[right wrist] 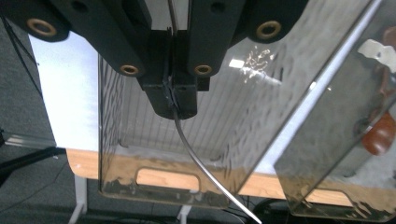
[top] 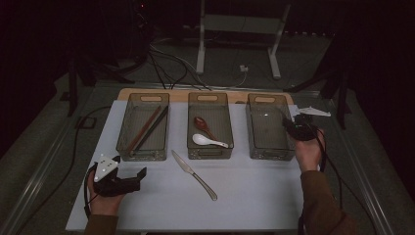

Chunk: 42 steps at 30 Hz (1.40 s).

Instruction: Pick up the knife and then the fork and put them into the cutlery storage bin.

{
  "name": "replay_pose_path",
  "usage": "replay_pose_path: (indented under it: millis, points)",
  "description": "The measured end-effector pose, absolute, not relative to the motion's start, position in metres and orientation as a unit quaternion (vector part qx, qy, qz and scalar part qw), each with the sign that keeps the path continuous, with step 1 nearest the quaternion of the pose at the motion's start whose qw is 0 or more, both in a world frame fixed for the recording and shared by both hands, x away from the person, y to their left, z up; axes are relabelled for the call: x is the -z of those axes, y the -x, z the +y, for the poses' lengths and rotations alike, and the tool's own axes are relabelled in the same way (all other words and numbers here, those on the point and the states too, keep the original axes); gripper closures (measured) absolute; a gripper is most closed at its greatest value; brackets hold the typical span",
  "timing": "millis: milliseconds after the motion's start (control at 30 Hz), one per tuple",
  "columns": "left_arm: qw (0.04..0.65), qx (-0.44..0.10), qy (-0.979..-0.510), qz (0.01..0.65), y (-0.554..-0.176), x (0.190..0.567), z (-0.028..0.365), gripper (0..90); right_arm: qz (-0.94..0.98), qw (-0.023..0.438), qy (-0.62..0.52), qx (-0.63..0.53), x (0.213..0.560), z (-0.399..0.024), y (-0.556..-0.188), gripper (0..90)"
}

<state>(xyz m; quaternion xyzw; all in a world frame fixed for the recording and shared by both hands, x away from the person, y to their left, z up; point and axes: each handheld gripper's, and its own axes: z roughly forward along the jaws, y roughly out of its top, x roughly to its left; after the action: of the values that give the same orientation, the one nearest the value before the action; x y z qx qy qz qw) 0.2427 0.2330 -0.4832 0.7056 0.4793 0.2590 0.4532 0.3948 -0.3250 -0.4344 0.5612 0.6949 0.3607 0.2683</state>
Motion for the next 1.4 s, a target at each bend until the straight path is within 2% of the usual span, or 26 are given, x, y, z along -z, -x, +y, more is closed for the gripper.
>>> replay_pose_path:
  millis: [433, 467, 567, 767, 967, 1400]
  points:
    - [0.452, -0.26, -0.706, 0.479, -0.242, 0.483, 0.233, 0.6, 0.701, 0.255, -0.572, -0.341, 0.446, -0.324, -0.399, 87.8]
    - [0.453, -0.26, -0.705, 0.479, -0.243, 0.483, 0.233, 0.6, 0.698, 0.253, -0.575, -0.345, 0.446, -0.324, -0.399, 79.5]
    - [0.453, -0.26, -0.705, 0.48, -0.243, 0.483, 0.234, 0.6, 0.688, 0.254, -0.576, -0.361, 0.445, -0.324, -0.399, 40.0]
    - [0.453, -0.261, -0.706, 0.479, -0.242, 0.483, 0.232, 0.6, 0.685, 0.24, -0.571, -0.383, 0.44, -0.316, -0.395, 13.8]
    - [0.453, -0.261, -0.705, 0.479, -0.242, 0.483, 0.232, 0.6, 0.707, 0.226, -0.549, -0.384, 0.437, -0.301, -0.39, 3.1]
    - [0.453, -0.261, -0.706, 0.478, -0.242, 0.483, 0.232, 0.6, 0.742, 0.195, -0.507, -0.393, 0.43, -0.272, -0.373, 0.9]
